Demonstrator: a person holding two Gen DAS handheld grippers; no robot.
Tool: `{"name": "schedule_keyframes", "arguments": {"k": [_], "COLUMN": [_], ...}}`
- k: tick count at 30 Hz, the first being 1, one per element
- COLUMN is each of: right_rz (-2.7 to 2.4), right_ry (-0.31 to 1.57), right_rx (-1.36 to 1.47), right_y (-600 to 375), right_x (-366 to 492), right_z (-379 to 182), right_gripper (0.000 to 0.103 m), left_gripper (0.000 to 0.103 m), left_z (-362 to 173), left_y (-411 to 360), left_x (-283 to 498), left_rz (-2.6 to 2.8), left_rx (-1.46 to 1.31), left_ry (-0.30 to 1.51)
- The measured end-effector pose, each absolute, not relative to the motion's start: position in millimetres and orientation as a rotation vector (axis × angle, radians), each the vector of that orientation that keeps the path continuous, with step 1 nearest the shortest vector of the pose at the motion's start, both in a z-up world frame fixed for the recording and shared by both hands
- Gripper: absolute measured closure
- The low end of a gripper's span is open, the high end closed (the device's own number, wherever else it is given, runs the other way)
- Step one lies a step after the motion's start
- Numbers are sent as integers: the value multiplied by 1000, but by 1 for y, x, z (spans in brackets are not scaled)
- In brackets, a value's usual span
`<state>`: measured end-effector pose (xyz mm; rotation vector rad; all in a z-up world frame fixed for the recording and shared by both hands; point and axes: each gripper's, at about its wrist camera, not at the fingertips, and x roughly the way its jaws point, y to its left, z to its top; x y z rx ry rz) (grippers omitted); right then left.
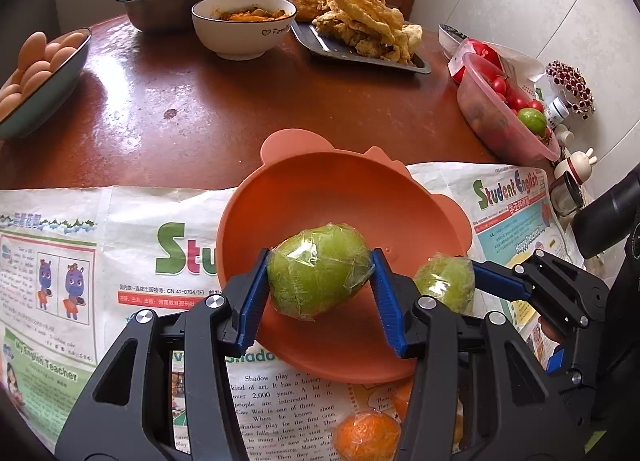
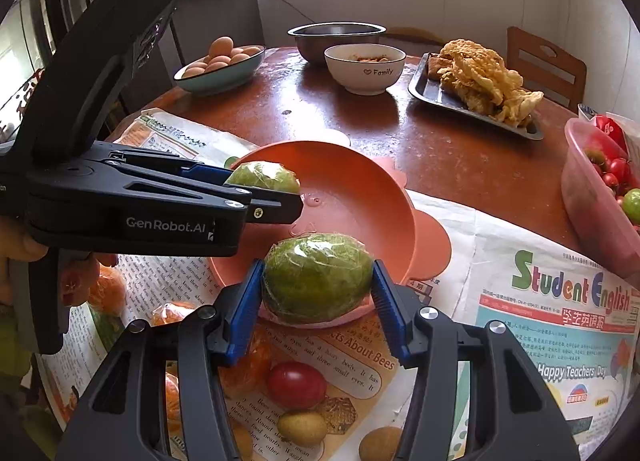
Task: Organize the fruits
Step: 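Lift and carry both green wrapped fruits over the orange plate, then lower the fruits into the plate and open the right tool, then the left tool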
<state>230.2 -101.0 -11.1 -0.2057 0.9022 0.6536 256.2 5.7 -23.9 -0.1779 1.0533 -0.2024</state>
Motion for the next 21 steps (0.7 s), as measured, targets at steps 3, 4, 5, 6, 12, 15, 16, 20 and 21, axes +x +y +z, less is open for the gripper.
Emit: {"name": "schedule_keyframes", "arguments": {"k": [3,4,5,6,12,15,16,20,21], "right_rz": [655,655,655,655,654,649,648,631,628], "right_ry": [904,904,904,904,889,880,878,863,860], "right_rx": [-209,-206,-202,-199,-198,-194,-195,-194,-194], "right_y": [-100,-100,-101,-101,-103,-105,-105,-111,-112], "right_x": [231,231,231,232,230,228,227,223,221], "right_z": [-12,-12,-12,-12,-8,-5,-5,0,1], "right_gripper": [50,50,50,50,43,42,39,36,35], "left_gripper": [62,62,62,62,62,62,62,62,62], "left_z": [-25,-26,-26,-27,-28,-27,-27,-25,-24], "left_y": [5,4,4,4,3,2,2,4,4], "left_x": [257,257,258,258,258,257,256,253,253], "left_rz": [-206,-207,-209,-209,-210,-215,-217,-215,-215], "left_rx": [-176,-177,-178,-179,-177,-180,-182,-182,-185], "left_ry": [1056,1056,1057,1058,1060,1060,1059,1056,1055]}}
